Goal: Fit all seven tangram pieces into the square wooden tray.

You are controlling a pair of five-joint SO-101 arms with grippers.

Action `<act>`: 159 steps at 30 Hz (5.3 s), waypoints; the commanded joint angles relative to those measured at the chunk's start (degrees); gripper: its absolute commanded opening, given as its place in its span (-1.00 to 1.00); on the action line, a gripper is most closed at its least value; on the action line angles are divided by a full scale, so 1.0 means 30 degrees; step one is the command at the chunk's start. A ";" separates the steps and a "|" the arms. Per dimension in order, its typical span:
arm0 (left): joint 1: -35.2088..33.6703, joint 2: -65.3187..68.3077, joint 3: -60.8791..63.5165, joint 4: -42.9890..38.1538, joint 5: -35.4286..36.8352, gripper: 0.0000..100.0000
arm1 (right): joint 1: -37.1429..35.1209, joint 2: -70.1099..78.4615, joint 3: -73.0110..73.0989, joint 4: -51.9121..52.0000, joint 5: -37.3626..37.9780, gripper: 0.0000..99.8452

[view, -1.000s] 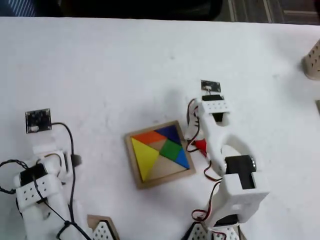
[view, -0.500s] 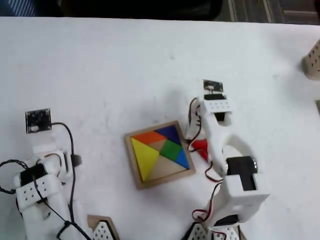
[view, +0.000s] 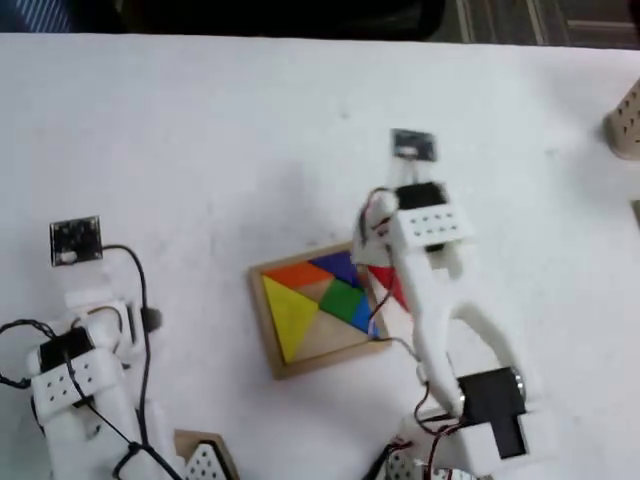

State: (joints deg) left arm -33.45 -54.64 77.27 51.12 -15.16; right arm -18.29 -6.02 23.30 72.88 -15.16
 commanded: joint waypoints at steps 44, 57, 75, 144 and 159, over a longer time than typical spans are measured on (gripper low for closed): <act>0.0337 -0.0278 -0.0029 -0.0410 -0.0147 -0.79 | -0.2183 -0.6168 0.1084 0.2418 0.7238 -0.48; 0.0337 -0.0278 -0.0029 -0.0469 -0.0147 -0.79 | -0.0894 -0.3297 0.2462 -0.6344 1.0022 -0.96; 0.0337 -0.0278 0.0000 -0.0527 -0.0147 -0.79 | -0.2418 0.0689 0.3165 -0.8601 1.6440 -0.96; 0.0337 -0.0190 0.0000 -0.0527 -0.0147 -0.79 | 0.3355 -0.1040 0.7648 -0.0044 2.2740 -0.96; 0.0337 -0.0190 0.0000 -0.0527 -0.0147 -0.79 | 0.3092 -0.1040 0.3370 0.3443 2.2564 -0.96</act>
State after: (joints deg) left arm -33.19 -54.64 77.27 50.77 -15.16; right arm -10.02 -8.57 36.66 82.11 53.23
